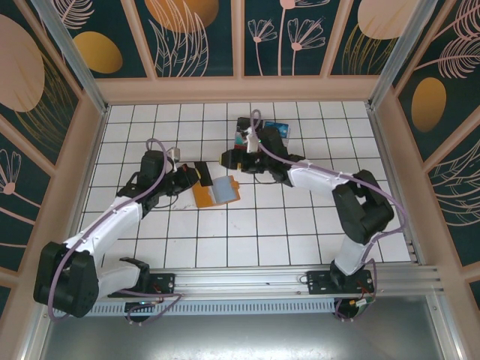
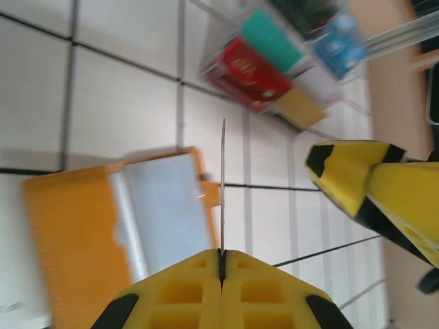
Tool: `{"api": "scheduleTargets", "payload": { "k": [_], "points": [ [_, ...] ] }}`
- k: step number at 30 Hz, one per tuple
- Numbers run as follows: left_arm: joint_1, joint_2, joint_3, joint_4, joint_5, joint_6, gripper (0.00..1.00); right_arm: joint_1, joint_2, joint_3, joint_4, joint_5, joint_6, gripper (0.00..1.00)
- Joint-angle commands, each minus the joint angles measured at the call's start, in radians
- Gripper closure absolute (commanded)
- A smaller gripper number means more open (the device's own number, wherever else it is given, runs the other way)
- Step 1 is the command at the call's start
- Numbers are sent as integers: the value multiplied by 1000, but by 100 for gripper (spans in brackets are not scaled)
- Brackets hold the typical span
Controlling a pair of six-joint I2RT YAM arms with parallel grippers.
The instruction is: Take the credit cards out of the card holder
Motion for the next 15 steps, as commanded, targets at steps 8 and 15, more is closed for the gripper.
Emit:
{"api": "scheduleTargets", "payload": {
  "k": [8, 15],
  "points": [
    [3, -25, -28, 375, 220, -235, 100, -34, 1, -57, 359, -307, 177, 28],
    [2, -23, -41, 430, 247, -286, 100, -40, 3, -80, 517, -354, 317, 34]
  ]
}}
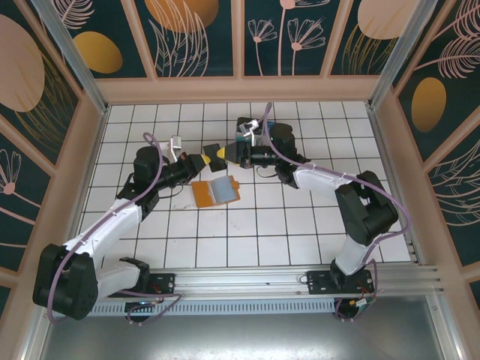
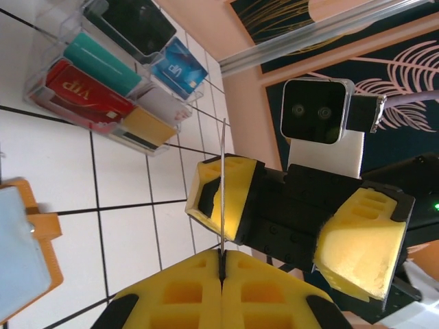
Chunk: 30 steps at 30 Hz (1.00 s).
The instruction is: Take the credit cards out of the card holder
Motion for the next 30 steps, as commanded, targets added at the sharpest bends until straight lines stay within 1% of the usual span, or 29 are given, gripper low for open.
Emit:
{"api": "scheduleTargets", "payload": {
  "k": [1, 6, 11, 13, 16, 18, 20, 22, 23, 24, 25, 26, 27, 29, 30],
  "points": [
    [3, -14, -12, 77, 37, -44, 100, -6, 15, -18, 146, -58, 93, 36],
    [3, -19, -20, 95, 39, -58, 100, -12, 28, -23, 181, -63, 146, 51],
    [5, -19, -37, 120, 42, -81, 100, -12, 28, -36, 201, -54, 166, 66],
    [4, -20, -40, 129, 42, -87, 100, -12, 26, -40, 209, -52, 171, 69],
    [5, -24, -42, 129, 41, -89, 100, -12, 24, -43, 220, -50, 169, 79],
    [5, -25, -42, 128, 39, -88, 100, -12, 23, -42, 220, -48, 169, 87],
    [6, -24, -42, 117, 38, -87, 100, -13, 23, -42, 216, -39, 165, 100],
    [7, -24, -39, 88, 29, -77, 100, -12, 17, -44, 205, -27, 150, 100],
    [10, -24, -35, 53, 17, -64, 90, -14, 13, -44, 182, -16, 129, 100],
    [13, -24, -29, 12, -1, -47, 77, -16, 5, -41, 147, -1, 98, 100],
    [17, -25, -22, -45, -31, -21, 62, -21, -5, -33, 94, 17, 52, 100],
    [21, -27, -12, -115, -74, 12, 44, -27, -20, -23, 16, 42, -19, 100],
    [24, -29, -2, -178, -119, 42, 33, -31, -35, -11, -58, 69, -86, 100],
    [31, -27, 9, -299, -220, 103, 19, -31, -67, 36, -264, 158, -278, 100],
    [34, -24, 13, -342, -262, 122, 16, -31, -79, 58, -347, 206, -359, 100]
  ]
}}
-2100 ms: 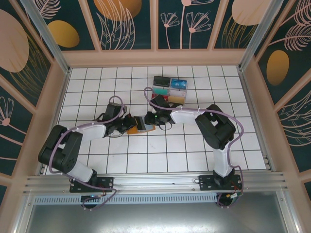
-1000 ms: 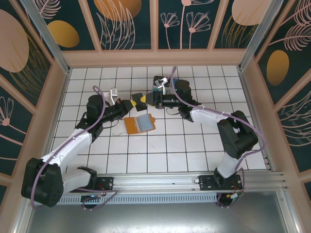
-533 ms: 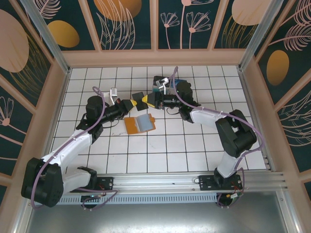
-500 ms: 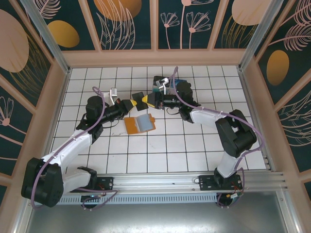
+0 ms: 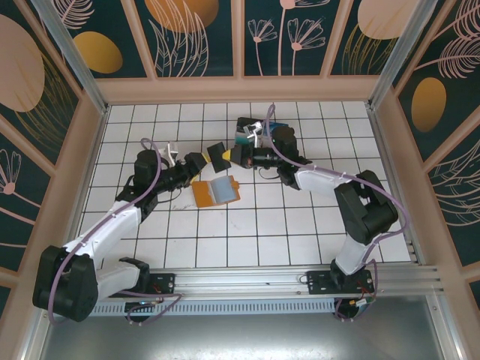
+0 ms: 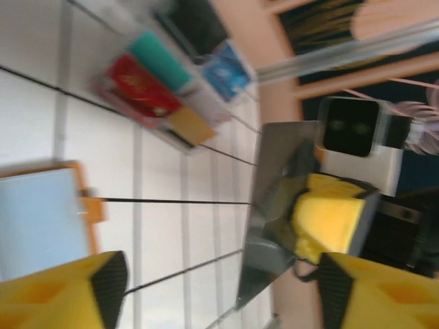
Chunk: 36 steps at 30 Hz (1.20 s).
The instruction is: Take the credit cards out of the card holder
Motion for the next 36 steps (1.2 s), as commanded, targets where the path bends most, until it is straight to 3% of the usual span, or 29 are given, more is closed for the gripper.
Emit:
{"api": "scheduleTargets", "payload": {
  "k": [1, 4, 9, 14, 16, 20, 28, 36],
  "points": [
    [17, -11, 36, -241, -190, 122, 13, -39, -86, 97, -330, 179, -363, 100],
    [30, -13, 20, -293, -268, 151, 2, -72, -107, 162, -499, 290, -583, 100],
    [42, -23, -3, -325, -324, 174, 1, -139, -102, 264, -629, 360, -862, 100],
    [47, -31, -6, -338, -341, 189, 1, -205, -57, 420, -715, 318, -1023, 100],
    [47, -27, -8, -331, -330, 189, 1, -232, -14, 513, -785, 229, -1108, 100],
    [48, -10, -3, -313, -270, 212, 1, -251, 55, 631, -875, 171, -1247, 100],
    [47, 21, 8, -305, -231, 225, 1, -253, 259, 890, -1100, 152, -1570, 100],
    [48, 77, -4, -247, -161, 217, 1, -250, 447, 1078, -1210, 222, -1737, 100]
  ]
}}
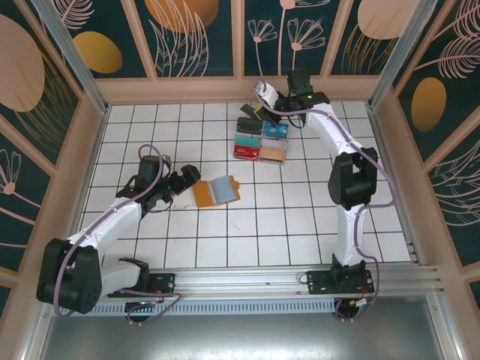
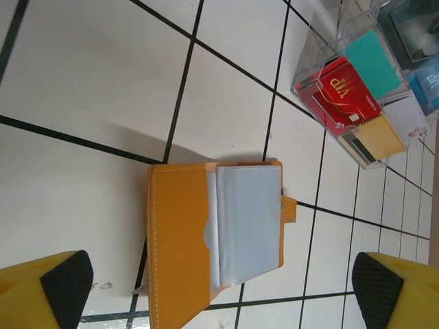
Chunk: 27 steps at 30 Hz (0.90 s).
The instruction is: Take the credit cards out of the card holder
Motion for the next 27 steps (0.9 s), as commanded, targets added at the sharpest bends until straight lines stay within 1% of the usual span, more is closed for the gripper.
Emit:
{"api": "scheduleTargets", "payload": {
  "k": [1, 4, 6, 9, 14, 20, 23, 27],
  "points": [
    [6, 23, -8, 44, 48, 11, 1, 2, 59, 119, -128, 0, -133, 100],
    [6, 30, -13, 55, 51, 7, 1, 4, 118, 197, -220, -12, -178, 100],
    [6, 33, -19, 62, 57, 3, 1, 3, 132, 201, -232, -12, -192, 100],
    [6, 39, -22, 64, 62, 5, 1, 3, 139, 184, -217, -11, -204, 100],
    [6, 43, -30, 64, 65, 4, 1, 4, 161, 190, -182, 32, -207, 100],
    [6, 32, -48, 72, 65, -6, 1, 1, 192, 214, -201, 38, -215, 100],
    [6, 33, -51, 72, 68, -11, 1, 0, 204, 218, -199, 38, -204, 97],
    [6, 30, -51, 75, 76, -13, 1, 1, 212, 229, -218, 32, -219, 95]
  ]
}}
